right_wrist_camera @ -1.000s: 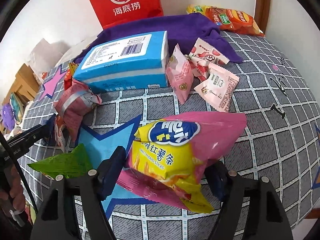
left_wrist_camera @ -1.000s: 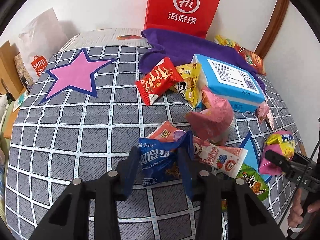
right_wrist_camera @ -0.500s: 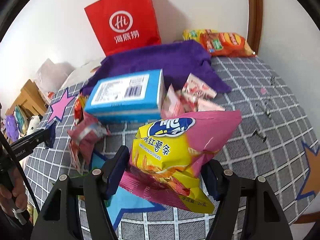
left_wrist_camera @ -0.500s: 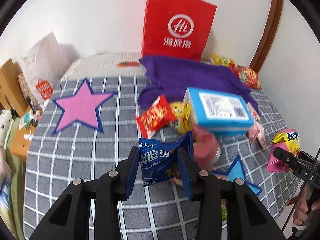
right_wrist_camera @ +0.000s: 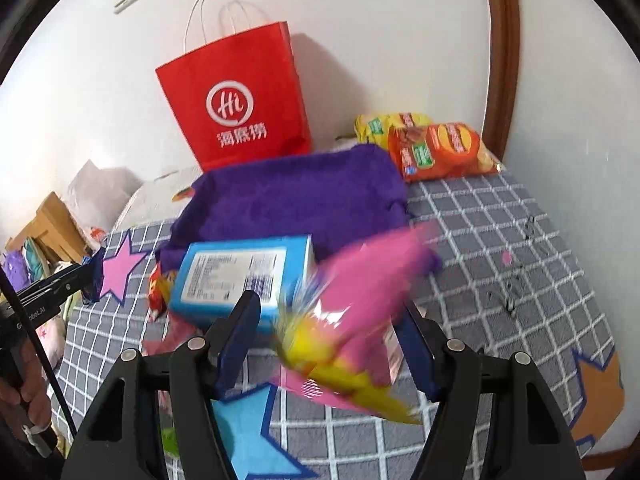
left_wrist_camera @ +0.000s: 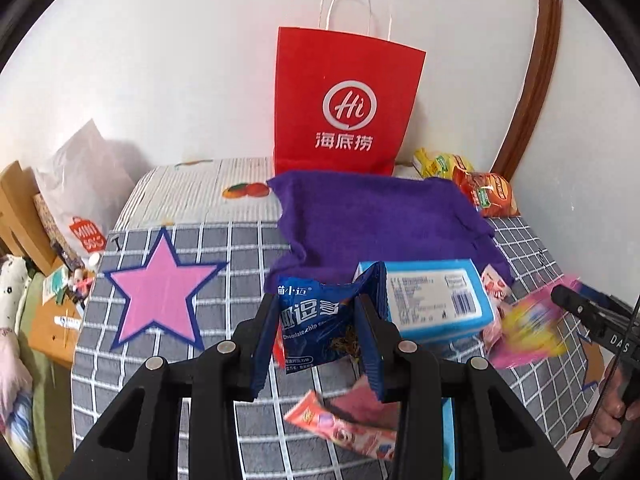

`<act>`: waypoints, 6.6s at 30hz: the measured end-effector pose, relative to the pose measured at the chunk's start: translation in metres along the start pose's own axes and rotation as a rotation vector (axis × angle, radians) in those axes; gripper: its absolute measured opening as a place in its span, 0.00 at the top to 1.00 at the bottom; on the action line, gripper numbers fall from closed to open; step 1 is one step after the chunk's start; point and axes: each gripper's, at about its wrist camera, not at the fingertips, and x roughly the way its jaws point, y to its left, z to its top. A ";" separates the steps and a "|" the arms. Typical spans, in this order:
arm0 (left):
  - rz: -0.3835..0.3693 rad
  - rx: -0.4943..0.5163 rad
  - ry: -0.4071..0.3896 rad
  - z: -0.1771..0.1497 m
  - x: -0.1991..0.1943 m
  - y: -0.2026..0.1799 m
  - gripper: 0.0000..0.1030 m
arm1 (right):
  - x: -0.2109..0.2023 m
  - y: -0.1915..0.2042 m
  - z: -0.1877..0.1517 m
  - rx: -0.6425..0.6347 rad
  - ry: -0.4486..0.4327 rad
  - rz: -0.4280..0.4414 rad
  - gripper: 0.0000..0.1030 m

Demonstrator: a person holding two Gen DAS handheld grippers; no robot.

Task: Organize snacks
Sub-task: 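Carry both held bags over the purple towel with both tools, then lower both bags onto the purple towel and open both tools, then move the right tool to a pink candy packet while the left tool approaches the red snack bag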

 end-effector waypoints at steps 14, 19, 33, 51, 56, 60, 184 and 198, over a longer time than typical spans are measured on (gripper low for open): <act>-0.027 0.000 0.023 0.026 0.032 -0.009 0.64 | 0.027 -0.027 0.012 0.019 0.058 0.004 0.21; -0.036 -0.005 0.047 0.019 0.040 -0.011 0.64 | 0.043 -0.048 -0.019 0.043 0.143 -0.048 0.21; -0.047 0.026 0.066 0.014 0.045 -0.028 0.64 | 0.030 -0.075 -0.056 0.088 0.179 -0.137 0.21; -0.050 0.034 0.076 0.008 0.045 -0.031 0.64 | 0.069 -0.085 -0.059 0.159 0.156 -0.068 0.39; -0.050 0.033 0.069 0.011 0.044 -0.030 0.64 | 0.065 -0.082 -0.055 0.138 0.148 -0.045 0.47; -0.049 0.035 0.059 0.015 0.041 -0.030 0.64 | 0.051 -0.076 -0.048 0.127 0.114 -0.039 0.47; 0.048 0.045 0.003 0.104 0.084 -0.017 0.39 | 0.090 -0.006 0.102 -0.090 -0.007 -0.048 0.24; 0.070 -0.041 0.087 0.023 0.053 0.018 0.39 | 0.044 -0.018 0.018 -0.082 0.060 -0.068 0.23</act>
